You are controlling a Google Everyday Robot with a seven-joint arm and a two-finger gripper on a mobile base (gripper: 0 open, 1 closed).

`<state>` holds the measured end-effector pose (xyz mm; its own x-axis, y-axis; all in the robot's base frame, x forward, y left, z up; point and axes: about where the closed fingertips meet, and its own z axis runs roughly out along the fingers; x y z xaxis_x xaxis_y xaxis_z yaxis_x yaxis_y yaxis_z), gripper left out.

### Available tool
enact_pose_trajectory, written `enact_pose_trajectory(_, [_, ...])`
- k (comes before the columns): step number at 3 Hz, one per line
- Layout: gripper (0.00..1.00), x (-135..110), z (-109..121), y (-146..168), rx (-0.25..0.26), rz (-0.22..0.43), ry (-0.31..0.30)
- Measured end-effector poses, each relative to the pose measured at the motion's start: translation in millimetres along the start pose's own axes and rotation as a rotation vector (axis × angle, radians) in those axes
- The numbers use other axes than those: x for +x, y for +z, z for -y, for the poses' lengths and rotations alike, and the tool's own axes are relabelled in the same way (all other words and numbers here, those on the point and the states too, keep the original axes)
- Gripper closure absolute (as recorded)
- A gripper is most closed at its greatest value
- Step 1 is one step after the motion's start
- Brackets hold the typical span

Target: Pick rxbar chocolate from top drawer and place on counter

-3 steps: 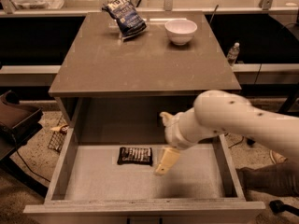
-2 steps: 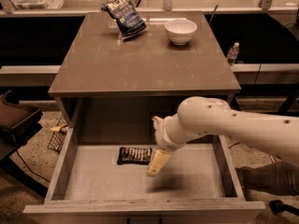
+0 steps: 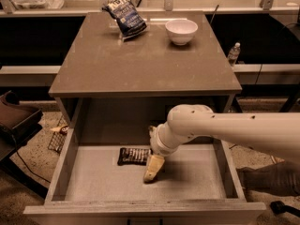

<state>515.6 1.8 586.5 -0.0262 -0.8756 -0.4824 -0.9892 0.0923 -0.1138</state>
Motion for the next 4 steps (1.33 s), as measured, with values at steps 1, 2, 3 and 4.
enact_pose_trajectory(1, [0.26,6,-4,17,-0.031,-0.003,0.016])
enact_pose_trajectory(2, [0.49,2,-3,11,-0.031,-0.003,0.016])
enact_pose_trajectory(3, [0.8,-3,-2,0,-0.031,-0.003,0.016])
enact_pose_trajectory(4, [1.0,-7,-1,-7,-0.031,-0.003,0.016])
